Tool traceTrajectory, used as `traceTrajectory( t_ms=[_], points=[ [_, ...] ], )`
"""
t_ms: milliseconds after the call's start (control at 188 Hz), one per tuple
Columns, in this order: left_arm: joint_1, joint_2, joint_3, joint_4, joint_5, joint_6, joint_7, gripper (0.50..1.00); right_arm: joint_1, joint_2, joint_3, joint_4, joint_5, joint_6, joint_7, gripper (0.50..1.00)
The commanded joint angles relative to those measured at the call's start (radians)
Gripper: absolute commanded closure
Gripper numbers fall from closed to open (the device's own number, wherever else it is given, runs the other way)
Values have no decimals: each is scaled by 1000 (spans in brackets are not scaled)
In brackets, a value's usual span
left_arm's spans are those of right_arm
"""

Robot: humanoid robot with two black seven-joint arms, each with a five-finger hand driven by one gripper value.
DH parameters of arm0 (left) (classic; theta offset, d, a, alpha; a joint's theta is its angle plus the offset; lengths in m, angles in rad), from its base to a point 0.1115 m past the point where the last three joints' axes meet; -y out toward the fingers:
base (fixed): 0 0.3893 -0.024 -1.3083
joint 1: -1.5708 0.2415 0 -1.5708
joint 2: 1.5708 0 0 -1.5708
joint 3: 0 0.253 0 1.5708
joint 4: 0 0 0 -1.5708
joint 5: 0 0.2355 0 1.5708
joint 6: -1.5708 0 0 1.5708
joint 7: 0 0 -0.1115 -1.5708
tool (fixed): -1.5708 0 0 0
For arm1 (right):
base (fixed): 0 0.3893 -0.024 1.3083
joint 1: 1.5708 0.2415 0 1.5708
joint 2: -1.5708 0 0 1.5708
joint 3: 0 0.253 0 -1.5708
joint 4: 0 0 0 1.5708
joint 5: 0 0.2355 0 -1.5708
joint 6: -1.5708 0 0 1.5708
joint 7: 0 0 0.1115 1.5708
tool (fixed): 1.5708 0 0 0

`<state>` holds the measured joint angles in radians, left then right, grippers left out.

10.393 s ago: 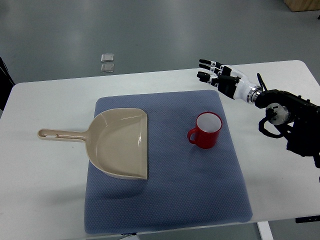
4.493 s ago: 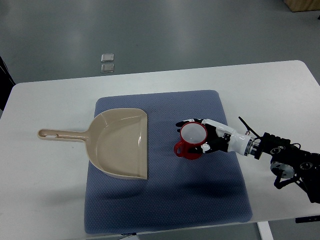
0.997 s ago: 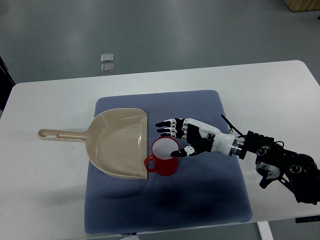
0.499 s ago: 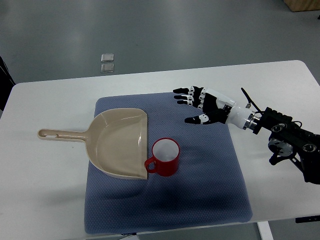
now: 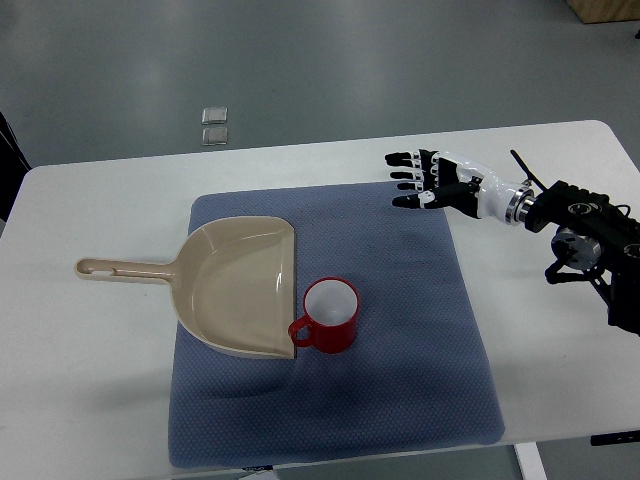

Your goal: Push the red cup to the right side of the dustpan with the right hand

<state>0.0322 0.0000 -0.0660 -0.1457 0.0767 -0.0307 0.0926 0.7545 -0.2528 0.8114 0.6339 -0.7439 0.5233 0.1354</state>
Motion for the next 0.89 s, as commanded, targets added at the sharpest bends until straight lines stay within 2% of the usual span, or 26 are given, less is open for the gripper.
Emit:
traceTrajectory(
  t_ms=[0, 48, 196, 881],
  points=[
    [0, 0, 0, 0, 0, 0, -1, 500, 28, -5, 0, -28, 110, -2, -99, 572],
    [0, 0, 0, 0, 0, 0, 1, 500, 37, 0, 0, -48, 181, -9, -125, 572],
    [0, 0, 0, 0, 0, 0, -1, 500, 54, 6, -12, -88, 296, -14, -131, 572],
    [0, 0, 0, 0, 0, 0, -1, 500, 0, 43, -1, -85, 391, 1, -114, 572]
  ],
)
